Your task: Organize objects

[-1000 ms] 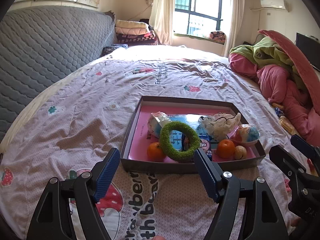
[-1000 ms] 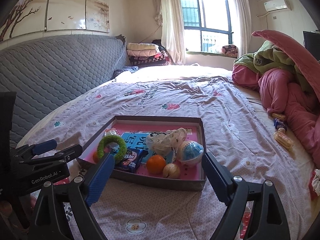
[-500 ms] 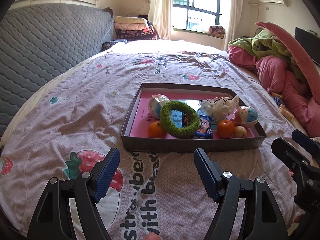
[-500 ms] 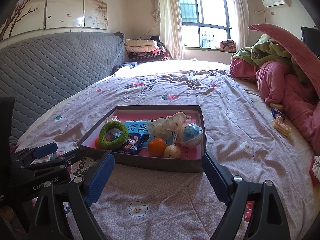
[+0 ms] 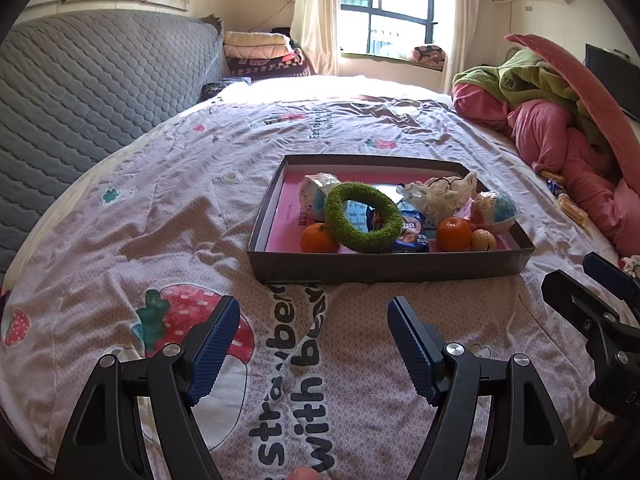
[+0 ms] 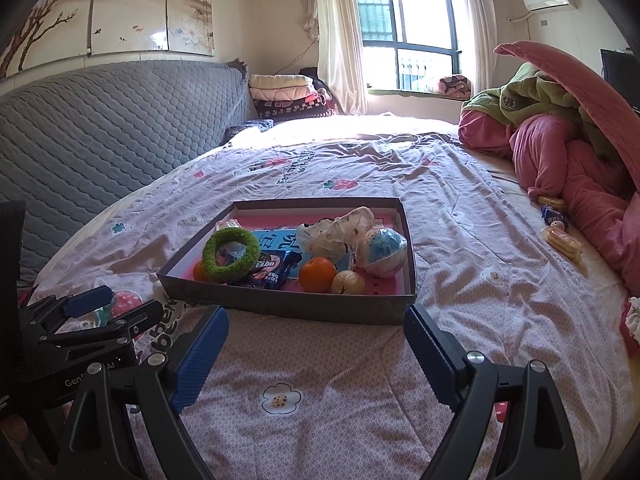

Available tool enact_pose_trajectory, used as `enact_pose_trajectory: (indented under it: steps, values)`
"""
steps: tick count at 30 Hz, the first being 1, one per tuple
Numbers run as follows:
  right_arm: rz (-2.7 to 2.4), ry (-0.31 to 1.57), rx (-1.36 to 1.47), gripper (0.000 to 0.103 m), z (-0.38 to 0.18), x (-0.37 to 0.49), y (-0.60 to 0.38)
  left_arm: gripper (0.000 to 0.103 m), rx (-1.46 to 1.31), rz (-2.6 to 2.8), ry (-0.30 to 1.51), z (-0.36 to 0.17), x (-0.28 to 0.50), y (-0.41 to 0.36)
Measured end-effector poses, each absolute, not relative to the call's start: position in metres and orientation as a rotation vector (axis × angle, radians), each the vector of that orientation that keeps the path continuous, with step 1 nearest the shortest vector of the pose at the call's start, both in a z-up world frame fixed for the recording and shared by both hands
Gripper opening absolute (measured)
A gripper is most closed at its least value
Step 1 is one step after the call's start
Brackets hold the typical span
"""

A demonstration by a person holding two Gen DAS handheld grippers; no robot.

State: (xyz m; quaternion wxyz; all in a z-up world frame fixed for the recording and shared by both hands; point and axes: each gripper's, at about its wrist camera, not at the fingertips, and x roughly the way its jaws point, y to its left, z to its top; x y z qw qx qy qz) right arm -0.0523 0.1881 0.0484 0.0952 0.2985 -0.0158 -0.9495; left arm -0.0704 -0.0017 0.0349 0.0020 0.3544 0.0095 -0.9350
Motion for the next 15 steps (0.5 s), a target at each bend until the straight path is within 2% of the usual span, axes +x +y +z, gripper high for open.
enact_pose_trajectory:
  steps: [15]
  values:
    - [-2.801,-0.057,0.940,0.089,0.031,-0.047,0.186,0.077,1.138,-2.933,0.014,0.019,-0.061,0.002]
